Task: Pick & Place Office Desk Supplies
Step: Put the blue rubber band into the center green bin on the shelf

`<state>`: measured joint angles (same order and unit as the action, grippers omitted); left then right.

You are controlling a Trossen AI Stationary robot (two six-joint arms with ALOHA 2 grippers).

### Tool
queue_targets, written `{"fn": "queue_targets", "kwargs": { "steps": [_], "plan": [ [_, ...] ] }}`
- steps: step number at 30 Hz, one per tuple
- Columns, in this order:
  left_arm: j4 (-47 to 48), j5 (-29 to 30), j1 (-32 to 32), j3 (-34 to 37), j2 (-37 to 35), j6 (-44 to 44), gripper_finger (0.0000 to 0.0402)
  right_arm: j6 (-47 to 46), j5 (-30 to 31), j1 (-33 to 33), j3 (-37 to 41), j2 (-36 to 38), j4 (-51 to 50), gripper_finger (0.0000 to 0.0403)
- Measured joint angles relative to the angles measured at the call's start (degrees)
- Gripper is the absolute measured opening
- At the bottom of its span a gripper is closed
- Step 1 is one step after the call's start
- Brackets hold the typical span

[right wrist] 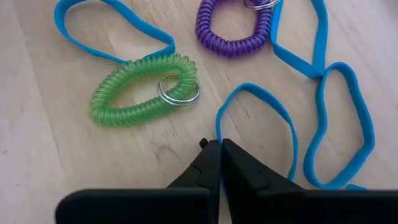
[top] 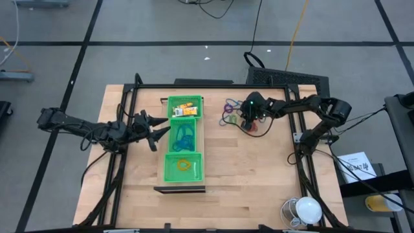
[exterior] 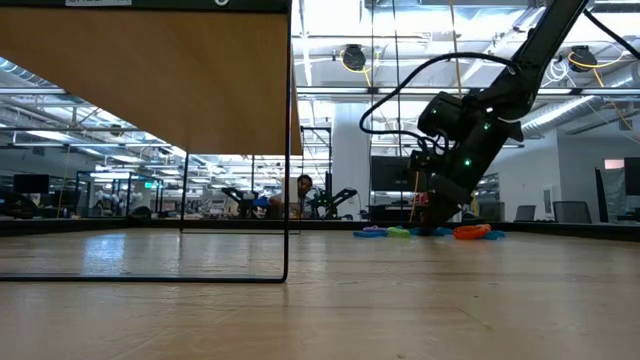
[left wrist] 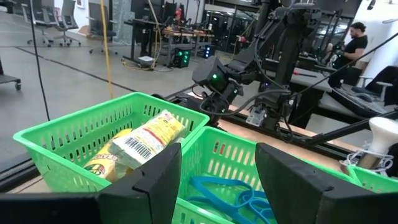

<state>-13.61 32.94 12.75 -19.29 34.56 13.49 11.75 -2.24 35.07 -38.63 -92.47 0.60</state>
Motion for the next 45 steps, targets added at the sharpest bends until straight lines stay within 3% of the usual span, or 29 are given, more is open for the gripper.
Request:
{"fn": "queue_targets", "kwargs": {
  "steps": [7,14,21,27,32,38,45],
  "plan": [
    [-2.2,0.1,0.0,0.0,1.9,1.8,0.0216,-0.6,1.3,-2.4,0.3,7.5,4.9,0.0001],
    [-10.3,0.2,-0.1,0.0,5.7,1.8,0.0216,-3.4,0.7,-7.1,0.2,18.1,7.8,0.0001],
    [-19.1,0.6,-0.9,0.0,9.5,1.9,0.0216,-3.8,0.6,-14.8,0.2,26.1,10.2,0.0],
    [-25.4,-0.1,-1.2,-0.4,12.7,1.0,0.0218,-5.7,0.5,-23.5,0.2,28.2,17.2,0.0],
    [-25.1,-2.6,-1.2,-5.1,18.6,2.0,0.0249,-5.2,0.6,-29.3,0.2,28.1,22.3,0.0],
    [-20.0,-11.4,-1.2,-15.0,28.6,-1.5,0.0297,-6.4,0.6,-34.1,0.2,28.1,27.8,0.0],
    [-19.0,-17.2,-1.2,-25.8,40.3,-8.9,0.0304,-6.2,0.5,-39.3,0.2,28.2,32.3,0.0]
  ]
}}
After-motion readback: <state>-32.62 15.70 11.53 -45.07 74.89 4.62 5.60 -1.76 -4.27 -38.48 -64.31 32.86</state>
